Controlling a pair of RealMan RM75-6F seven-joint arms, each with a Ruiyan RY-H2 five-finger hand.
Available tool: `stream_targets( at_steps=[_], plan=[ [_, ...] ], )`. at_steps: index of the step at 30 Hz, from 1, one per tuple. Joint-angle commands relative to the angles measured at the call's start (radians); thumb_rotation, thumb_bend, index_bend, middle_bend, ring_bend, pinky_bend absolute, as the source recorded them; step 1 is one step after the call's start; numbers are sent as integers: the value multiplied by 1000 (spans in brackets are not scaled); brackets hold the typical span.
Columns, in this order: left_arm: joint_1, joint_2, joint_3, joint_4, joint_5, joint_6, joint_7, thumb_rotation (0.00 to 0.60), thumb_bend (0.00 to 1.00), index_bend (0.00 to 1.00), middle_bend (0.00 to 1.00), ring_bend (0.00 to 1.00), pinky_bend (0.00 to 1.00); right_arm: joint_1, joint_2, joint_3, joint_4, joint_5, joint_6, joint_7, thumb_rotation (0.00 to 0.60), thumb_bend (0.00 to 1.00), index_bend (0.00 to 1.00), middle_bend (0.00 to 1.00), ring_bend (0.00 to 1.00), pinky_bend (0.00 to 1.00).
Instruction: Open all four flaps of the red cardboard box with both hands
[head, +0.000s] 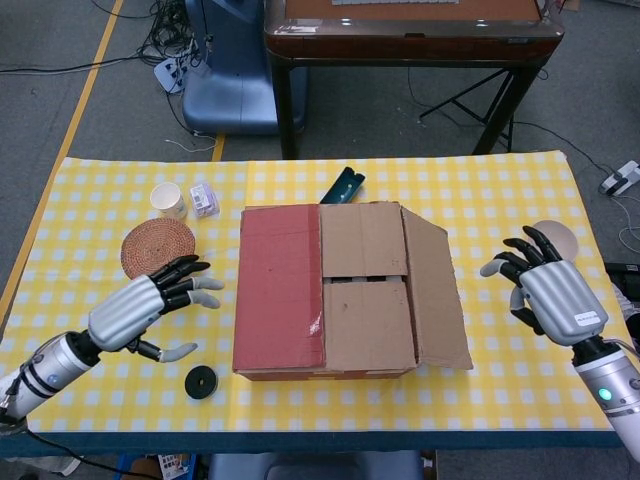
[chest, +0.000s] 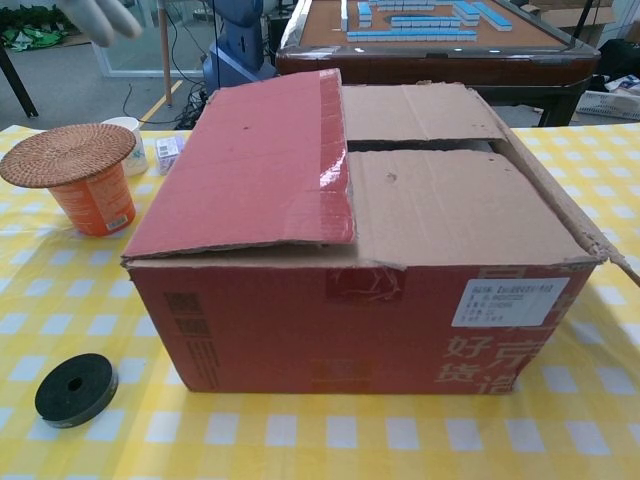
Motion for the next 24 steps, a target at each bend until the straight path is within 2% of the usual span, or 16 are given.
stream_targets(
  at_steps=[1, 8, 13, 24],
  plan=[
    [-106, -49, -19, -29, 43, -83, 8, 226, 378, 380, 227, 62, 0, -4, 1, 2, 1, 3, 3, 3, 600, 1000, 371, 348, 154, 28],
    [-241, -115, -39, -76, 25, -209, 78, 226, 475, 384, 260, 63, 0, -12, 3, 4, 6, 15, -4, 6, 600, 1000, 371, 348, 154, 28],
    [-306, -164, -59, -111, -43, -292, 150, 224, 541, 385, 275, 68, 0, -17, 4, 4, 9, 15, -7, 9, 600, 1000, 371, 348, 154, 28],
    [-394, -264, -103, -125, -241, -465, 393, 189, 550, 389, 282, 69, 0, -32, 8, 4, 31, 7, -3, 49, 600, 1000, 371, 348, 154, 28]
  ],
)
